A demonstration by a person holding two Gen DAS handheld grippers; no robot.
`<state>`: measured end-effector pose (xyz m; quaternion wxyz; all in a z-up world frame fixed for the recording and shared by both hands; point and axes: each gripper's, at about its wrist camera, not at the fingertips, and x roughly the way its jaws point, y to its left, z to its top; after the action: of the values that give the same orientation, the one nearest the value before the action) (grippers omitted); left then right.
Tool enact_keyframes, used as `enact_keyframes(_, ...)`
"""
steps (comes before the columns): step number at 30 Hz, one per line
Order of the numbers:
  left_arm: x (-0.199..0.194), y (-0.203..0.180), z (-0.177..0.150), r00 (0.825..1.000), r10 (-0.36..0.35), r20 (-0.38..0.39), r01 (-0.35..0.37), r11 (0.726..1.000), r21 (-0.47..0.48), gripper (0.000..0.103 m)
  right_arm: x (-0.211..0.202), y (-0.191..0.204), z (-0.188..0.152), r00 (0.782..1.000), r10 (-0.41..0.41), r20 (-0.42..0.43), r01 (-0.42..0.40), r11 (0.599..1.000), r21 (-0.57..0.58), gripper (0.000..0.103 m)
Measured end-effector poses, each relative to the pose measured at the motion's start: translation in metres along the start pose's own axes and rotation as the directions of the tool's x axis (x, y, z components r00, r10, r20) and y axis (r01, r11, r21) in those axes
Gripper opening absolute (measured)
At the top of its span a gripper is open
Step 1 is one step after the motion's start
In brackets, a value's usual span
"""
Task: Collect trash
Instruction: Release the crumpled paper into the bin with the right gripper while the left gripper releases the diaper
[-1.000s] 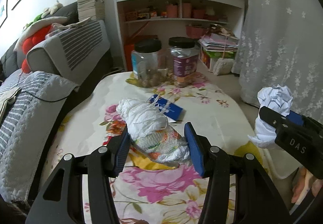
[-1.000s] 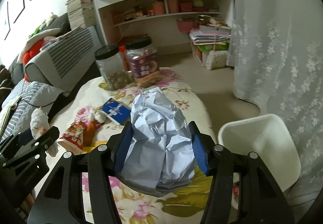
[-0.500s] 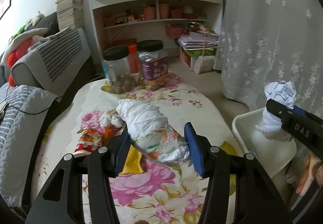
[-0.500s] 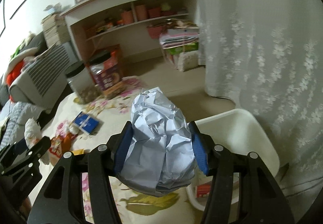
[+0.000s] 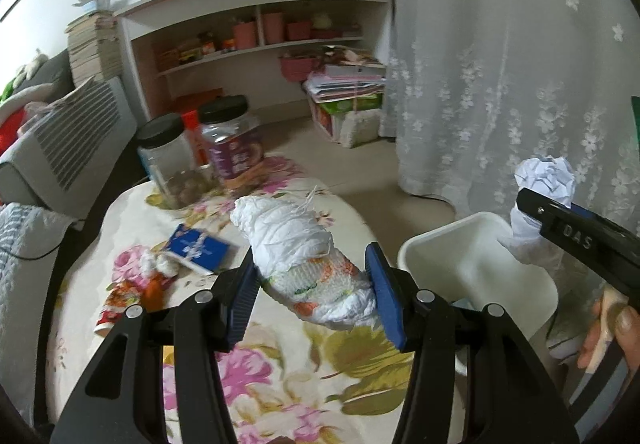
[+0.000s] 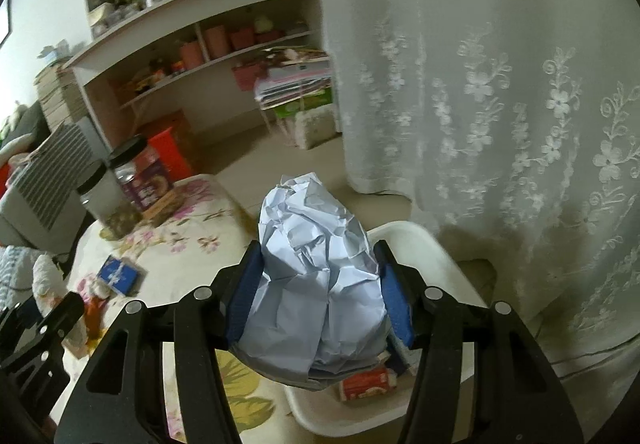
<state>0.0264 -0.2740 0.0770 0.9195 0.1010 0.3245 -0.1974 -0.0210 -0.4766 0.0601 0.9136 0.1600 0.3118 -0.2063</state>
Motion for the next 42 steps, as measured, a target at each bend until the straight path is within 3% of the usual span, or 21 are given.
enact_keyframes(4, 0.006, -0.022, 0.01, 1.0, -0.023, 0.006, 0.023, 0.999, 0.031, 0.052, 0.007, -0.02, 0.01, 0.999, -0.032, -0.005, 0.032, 0.999, 0.038, 0.057)
enact_keyframes(7, 0.011, -0.043, 0.02, 0.998, -0.054, 0.012, 0.053, 0.997, 0.051, 0.052, 0.006, -0.04, 0.016, 0.998, -0.066, -0.01, 0.067, 0.993, 0.099, 0.084)
enact_keyframes(8, 0.012, -0.049, 0.023, 0.998, -0.067, 0.011, 0.066, 0.996, 0.054, 0.052, 0.003, -0.05, 0.018, 0.997, -0.083, -0.001, 0.083, 0.988, 0.134, 0.087)
enact_keyframes(27, 0.049, -0.164, 0.045, 0.977, -0.209, -0.049, 0.214, 0.967, 0.141, 0.054, -0.034, -0.154, 0.024, 0.949, -0.315, 0.001, 0.295, 0.888, 0.352, 0.095)
enact_keyframes(29, 0.053, -0.174, 0.048, 0.976, -0.211, -0.059, 0.218, 0.965, 0.148, 0.071, -0.039, -0.161, 0.024, 0.941, -0.338, 0.005, 0.313, 0.877, 0.364, 0.096)
enact_keyframes(35, 0.053, -0.179, 0.052, 0.975, -0.214, -0.067, 0.222, 0.964, 0.147, 0.079, -0.045, -0.169, 0.025, 0.928, -0.373, 0.009, 0.341, 0.859, 0.381, 0.096)
enact_keyframes(42, 0.045, -0.16, 0.051, 0.985, -0.167, -0.047, 0.172, 0.975, 0.142, 0.079, -0.051, -0.146, 0.029, 0.918, -0.392, 0.054, 0.356, 0.879, 0.318, 0.096)
